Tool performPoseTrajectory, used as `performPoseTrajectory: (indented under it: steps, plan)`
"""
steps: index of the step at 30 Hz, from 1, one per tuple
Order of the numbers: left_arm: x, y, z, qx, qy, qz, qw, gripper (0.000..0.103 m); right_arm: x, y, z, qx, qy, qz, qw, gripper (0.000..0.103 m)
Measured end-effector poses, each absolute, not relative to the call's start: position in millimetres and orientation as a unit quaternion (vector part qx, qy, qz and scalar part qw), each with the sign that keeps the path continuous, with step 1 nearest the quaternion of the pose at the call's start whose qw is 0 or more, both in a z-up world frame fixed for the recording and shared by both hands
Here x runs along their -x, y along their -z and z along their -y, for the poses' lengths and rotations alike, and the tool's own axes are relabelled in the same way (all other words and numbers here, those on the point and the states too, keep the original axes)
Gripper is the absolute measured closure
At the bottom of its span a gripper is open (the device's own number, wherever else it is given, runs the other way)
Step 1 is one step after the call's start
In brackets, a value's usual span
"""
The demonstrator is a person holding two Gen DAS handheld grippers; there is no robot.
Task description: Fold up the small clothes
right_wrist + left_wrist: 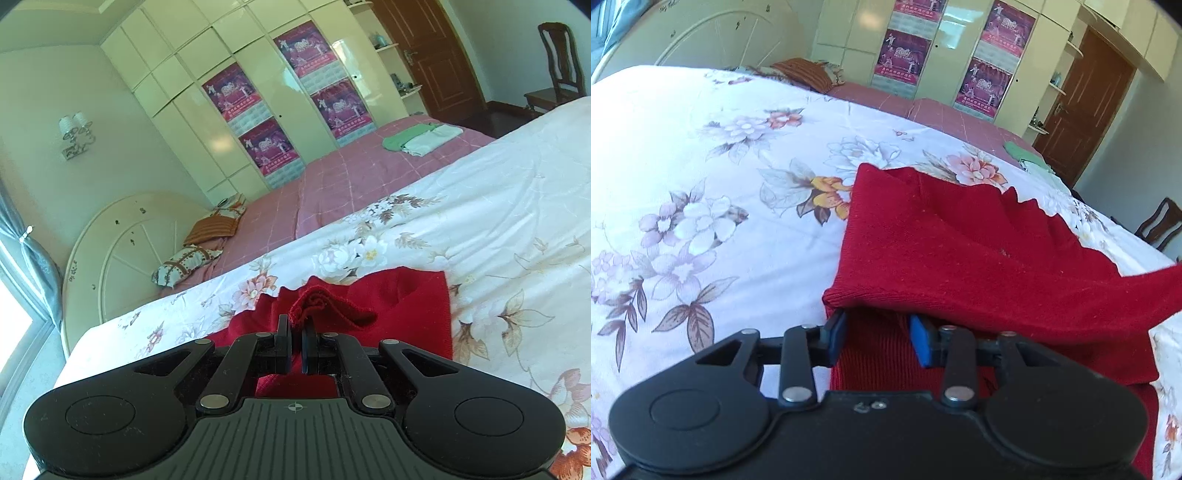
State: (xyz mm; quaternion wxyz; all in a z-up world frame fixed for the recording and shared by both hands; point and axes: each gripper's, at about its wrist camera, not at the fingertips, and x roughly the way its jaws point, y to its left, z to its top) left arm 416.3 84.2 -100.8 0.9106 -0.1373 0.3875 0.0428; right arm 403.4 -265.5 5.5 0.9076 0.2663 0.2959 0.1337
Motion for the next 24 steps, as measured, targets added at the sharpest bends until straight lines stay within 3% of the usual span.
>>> performPoseTrajectory:
  steps: [8, 13, 18, 19, 24]
  plan:
    - [-419.6, 106.7, -96.2, 0.211, -0.073, -0.405, 0.886, 0.063, -412.5, -15.3, 247.7, -0.249, -0.157, -0.285, 0.912, 0.099]
    - [-417.7, 107.9, -107.2, 0.245, -0.087, -0.404, 0.877, 0.068, -412.5, -10.2, 262.3, -0.255, -0.140, -0.286, 0.913, 0.099]
    - [-418.0, 104.8, -96.6, 0.189, -0.092, -0.402, 0.891, 0.071, -408.9, 5.8, 276.3, -0.254, -0.127, -0.307, 0.908, 0.099]
    - [-417.9, 103.4, -91.9, 0.163, -0.096, -0.401, 0.896, 0.062, -407.8, 11.4, 278.3, -0.253, -0.124, -0.317, 0.906, 0.099]
    - [-415.2, 108.4, -92.4, 0.081, -0.080, -0.394, 0.912, 0.059, -405.0, 29.0, 284.4, -0.257, -0.119, -0.337, 0.898, 0.099]
